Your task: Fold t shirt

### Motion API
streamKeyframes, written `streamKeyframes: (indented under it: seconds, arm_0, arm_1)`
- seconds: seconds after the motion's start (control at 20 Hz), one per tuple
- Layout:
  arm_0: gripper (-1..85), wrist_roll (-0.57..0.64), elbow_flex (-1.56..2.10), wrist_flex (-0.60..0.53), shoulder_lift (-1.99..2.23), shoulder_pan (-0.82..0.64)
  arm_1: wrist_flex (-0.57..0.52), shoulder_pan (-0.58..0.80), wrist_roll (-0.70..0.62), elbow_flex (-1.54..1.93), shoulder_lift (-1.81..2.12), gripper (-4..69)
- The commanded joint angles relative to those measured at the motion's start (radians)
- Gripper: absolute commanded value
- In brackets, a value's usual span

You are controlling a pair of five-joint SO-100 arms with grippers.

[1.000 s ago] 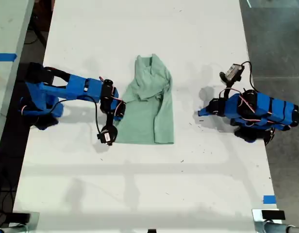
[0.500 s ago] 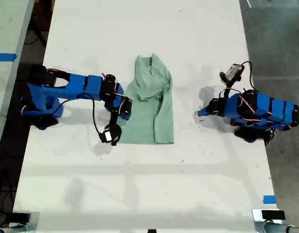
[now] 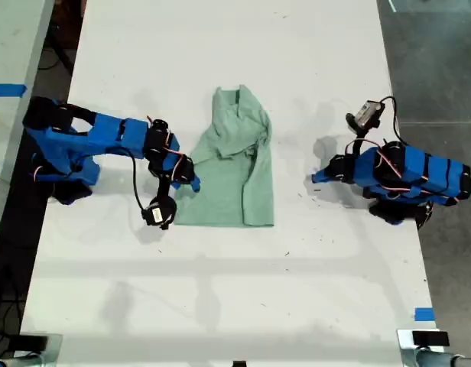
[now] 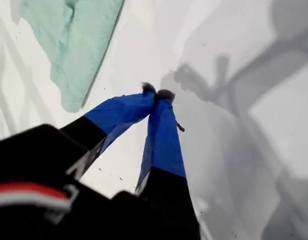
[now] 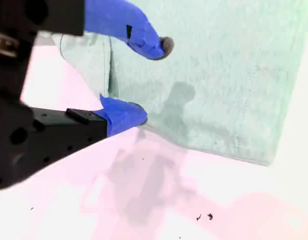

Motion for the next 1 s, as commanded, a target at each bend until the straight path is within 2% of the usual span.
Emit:
streamKeyframes:
  seconds: [0.0,0.2,0.25,0.3,0.45,0.6,0.85,0.95]
  arm_0:
    - [14.9,-0.003,0.161,-0.120,0.129,-0.049]
    - [13.1,0.026,0.196,-0.216,-0.006,-0.083]
    - [7.8,0.026,0.189,-0.229,-0.037,-0.087]
    - [0.1,0.020,0.176,-0.230,-0.057,-0.092]
    - [0.0,0.023,0.133,-0.190,-0.058,-0.101]
    - [0.0,0.017,0.020,-0.083,-0.040,-0.095]
    - [0.0,0.009,-0.546,0.221,-0.235,-0.028]
    - [0.0,0.015,-0.755,0.255,-0.379,-0.023]
  arm_1:
    - [-0.026,-0.003,-0.012,0.046,0.009,0.5]
    - [-0.026,-0.003,-0.012,0.046,0.009,0.5]
    - [-0.026,-0.003,-0.012,0.046,0.009,0.5]
    - [-0.026,-0.003,-0.012,0.046,0.009,0.5]
    - [-0.026,-0.003,-0.012,0.046,0.009,0.5]
    - [-0.026,-0.003,-0.014,0.046,0.009,0.5]
    - [-0.026,-0.002,-0.014,0.046,0.009,0.5]
    - [-0.026,-0.002,-0.015,0.046,0.009,0.5]
